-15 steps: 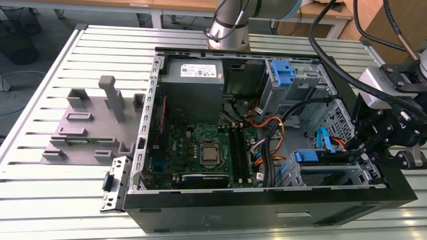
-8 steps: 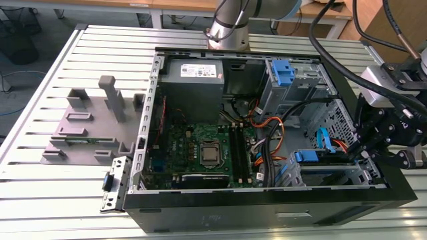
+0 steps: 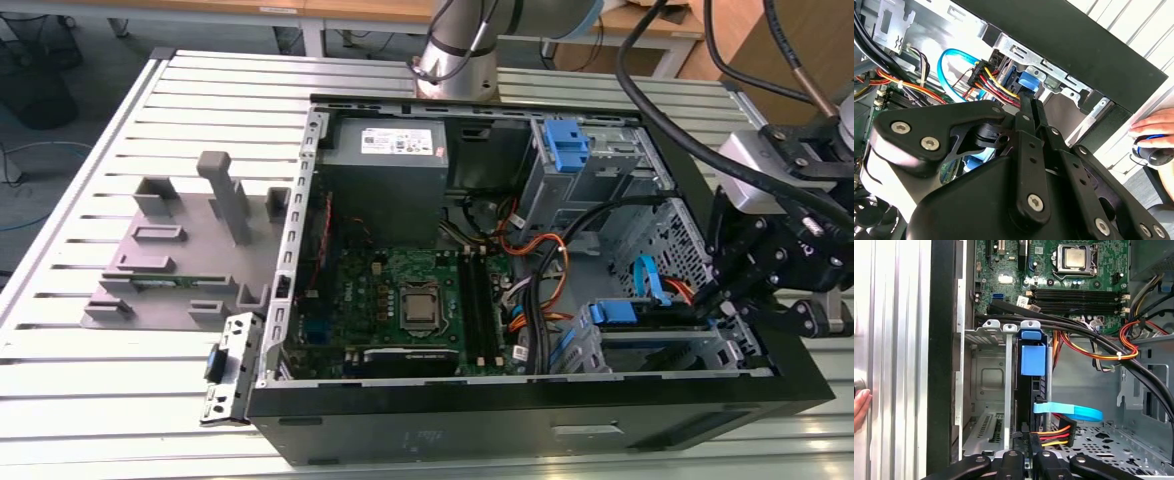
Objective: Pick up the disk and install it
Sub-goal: 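Insert the second disk wire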
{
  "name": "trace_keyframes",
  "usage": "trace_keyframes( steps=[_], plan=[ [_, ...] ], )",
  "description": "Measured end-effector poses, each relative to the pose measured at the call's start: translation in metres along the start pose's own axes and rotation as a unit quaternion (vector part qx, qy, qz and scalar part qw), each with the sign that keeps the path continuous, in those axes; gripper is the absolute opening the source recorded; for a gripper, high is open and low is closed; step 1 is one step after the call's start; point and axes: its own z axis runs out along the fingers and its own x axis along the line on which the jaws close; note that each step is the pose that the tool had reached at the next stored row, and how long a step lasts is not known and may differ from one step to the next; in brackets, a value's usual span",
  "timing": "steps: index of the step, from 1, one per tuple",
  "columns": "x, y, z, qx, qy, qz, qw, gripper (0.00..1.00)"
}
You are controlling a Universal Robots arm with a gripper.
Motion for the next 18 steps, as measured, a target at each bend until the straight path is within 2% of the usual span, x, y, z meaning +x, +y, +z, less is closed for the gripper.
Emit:
trace_keyframes(
  steps=[6, 18],
  plan=[
    [-0.0043, 0.0001, 0.0004, 0.0000, -0.0001, 0.000, 1.00000, 0.16],
    [-0.0086, 0.0021, 0.0014, 0.0000, -0.0001, 0.000, 1.00000, 0.16]
  ],
)
